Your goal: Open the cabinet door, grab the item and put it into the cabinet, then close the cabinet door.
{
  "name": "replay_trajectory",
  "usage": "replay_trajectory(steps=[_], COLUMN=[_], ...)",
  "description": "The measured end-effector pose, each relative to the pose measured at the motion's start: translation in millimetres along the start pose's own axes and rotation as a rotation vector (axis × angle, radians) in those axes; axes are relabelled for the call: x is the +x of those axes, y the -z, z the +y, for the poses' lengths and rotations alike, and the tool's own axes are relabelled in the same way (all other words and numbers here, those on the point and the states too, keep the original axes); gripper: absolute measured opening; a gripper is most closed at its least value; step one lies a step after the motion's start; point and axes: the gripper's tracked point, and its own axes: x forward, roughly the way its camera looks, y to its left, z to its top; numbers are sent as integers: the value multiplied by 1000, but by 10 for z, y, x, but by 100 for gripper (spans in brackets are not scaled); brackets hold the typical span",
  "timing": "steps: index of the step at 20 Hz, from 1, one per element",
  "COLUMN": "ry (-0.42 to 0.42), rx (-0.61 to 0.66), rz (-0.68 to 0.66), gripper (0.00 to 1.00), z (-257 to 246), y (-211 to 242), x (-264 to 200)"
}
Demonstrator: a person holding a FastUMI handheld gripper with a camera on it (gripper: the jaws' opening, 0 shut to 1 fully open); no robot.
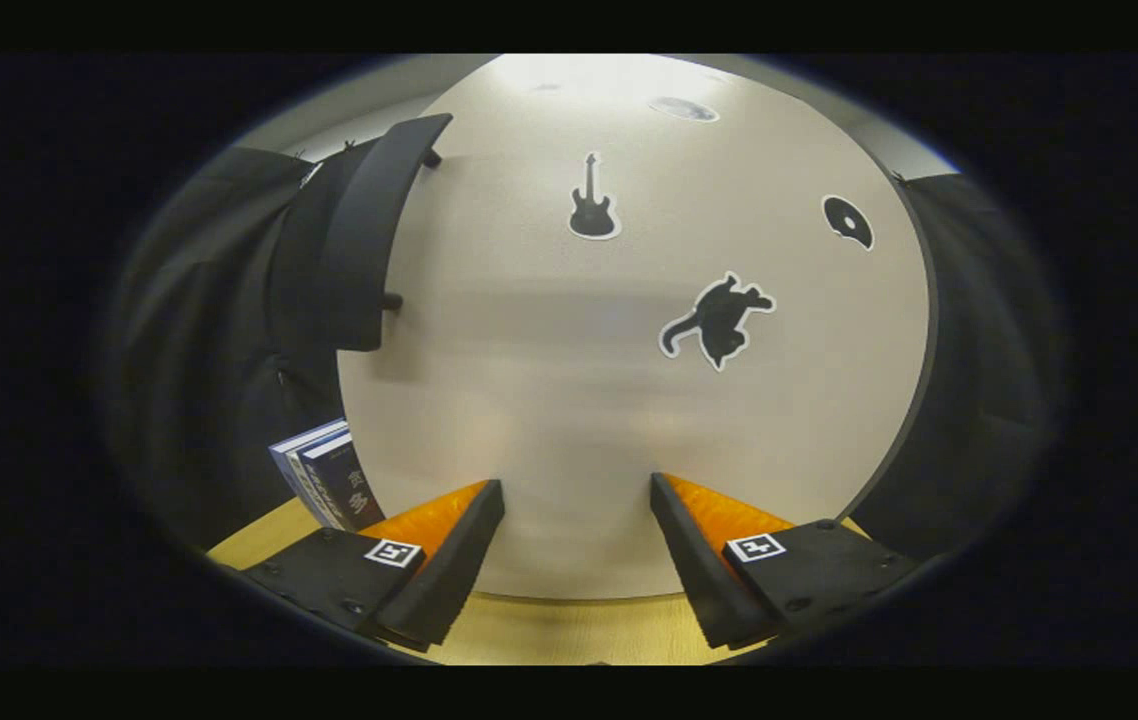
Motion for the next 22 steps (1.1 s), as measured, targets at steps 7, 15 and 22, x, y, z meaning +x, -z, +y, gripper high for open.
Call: replay_trajectory(steps=[7,15,22], ry=[-17,23,143], rx=[-77,3,49], rz=[-49,-138,-180], gripper=[97,97,97], z=[-23,-273,-896], y=[-448,-1024,-1051], x=[-300,-1209,-1813])
